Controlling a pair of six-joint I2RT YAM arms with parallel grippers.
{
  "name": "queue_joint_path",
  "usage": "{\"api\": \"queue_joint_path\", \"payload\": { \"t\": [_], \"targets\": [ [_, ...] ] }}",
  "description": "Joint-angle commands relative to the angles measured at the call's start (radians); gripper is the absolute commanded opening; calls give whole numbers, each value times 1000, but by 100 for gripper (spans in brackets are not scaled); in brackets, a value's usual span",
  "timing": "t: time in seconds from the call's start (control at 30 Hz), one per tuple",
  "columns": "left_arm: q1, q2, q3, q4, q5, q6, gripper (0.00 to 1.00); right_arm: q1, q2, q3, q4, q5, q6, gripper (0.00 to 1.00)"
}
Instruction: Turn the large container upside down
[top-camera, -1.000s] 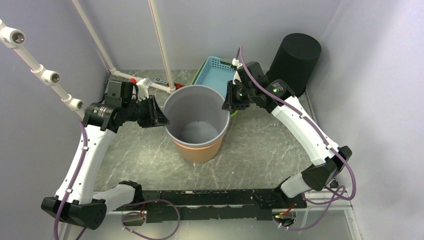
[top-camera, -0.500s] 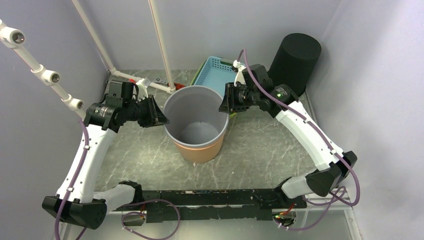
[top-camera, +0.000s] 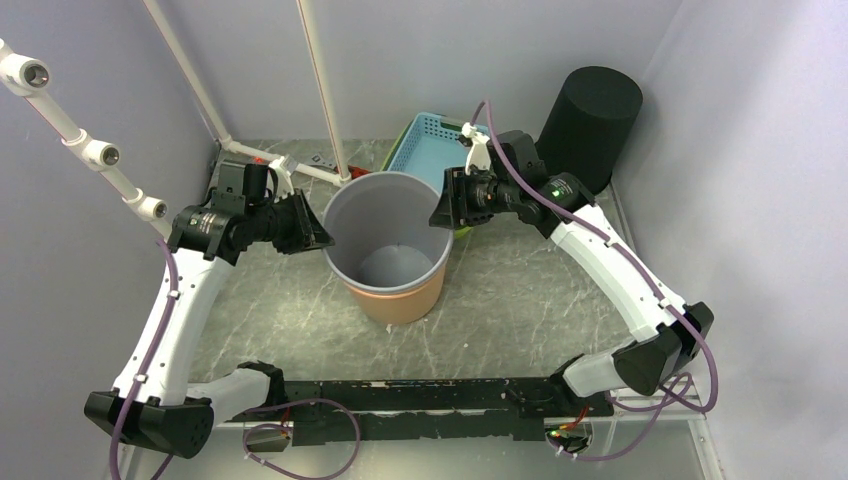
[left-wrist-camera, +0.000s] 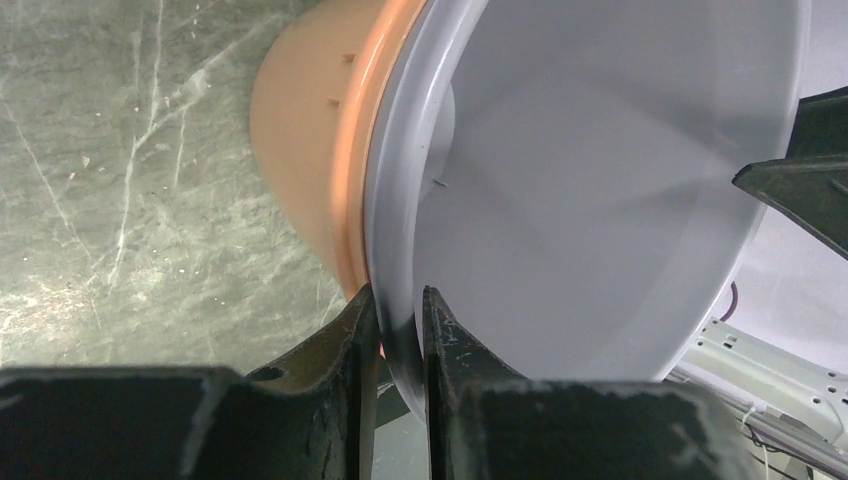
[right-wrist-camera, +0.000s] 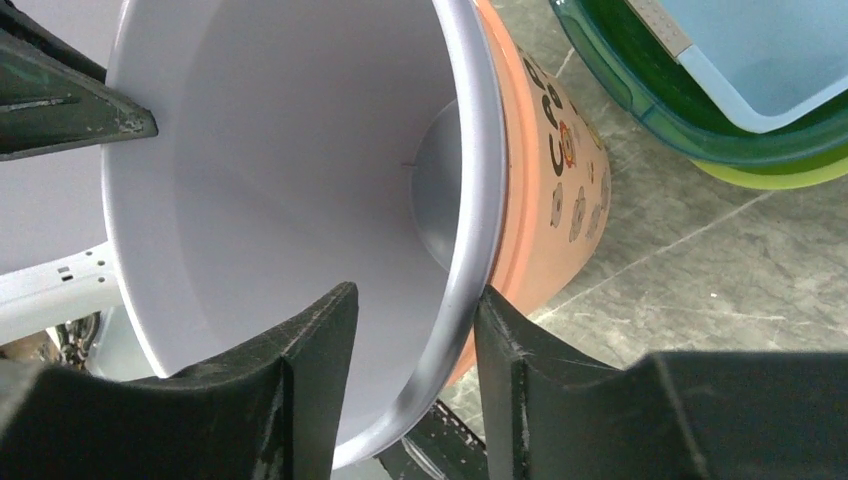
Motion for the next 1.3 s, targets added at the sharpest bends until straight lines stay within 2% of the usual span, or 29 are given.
{"api": "queue_joint_path", "payload": {
  "t": [0.0,0.07,0.13,0.27,0.3,0.37,0.43,0.5,0.57,0.7,1.0,1.17,1.27],
  "targets": [
    [-18,-34,20,138,70,-28,3,19,-23,-12,139,-191,-2,47],
    [-18,-35,19,139,79,-32,3,18,-17,-13,143,-188,6,41],
    [-18,-35,25,134,82,-31,3,19,-10,-5,134,-154,18,29],
    [-18,-31,40,124,93,-14,4,13,-3,11,110,-59,59,14],
    [-18,-26,48,110,93,-1,10,7,-3,12,108,-39,71,10],
    [-18,-17,67,73,70,16,29,-12,-6,8,115,-30,97,2],
    [-18,-16,78,48,43,34,49,-39,-11,-2,121,-39,132,0],
    [-18,-21,78,37,24,41,61,-66,-23,-21,149,-60,172,0],
    [-18,-30,67,40,21,47,66,-87,-45,-52,202,-91,223,0],
    [-20,-23,58,17,8,78,67,-103,-83,-100,302,-143,337,0],
    [-30,-35,71,27,-6,78,63,-103,-80,-68,264,-160,374,0],
    [-40,-38,66,20,-17,78,49,-103,-91,-56,252,-154,378,0],
    [-40,-49,67,41,-10,69,36,-100,-88,-35,225,-142,360,0]
  ]
}}
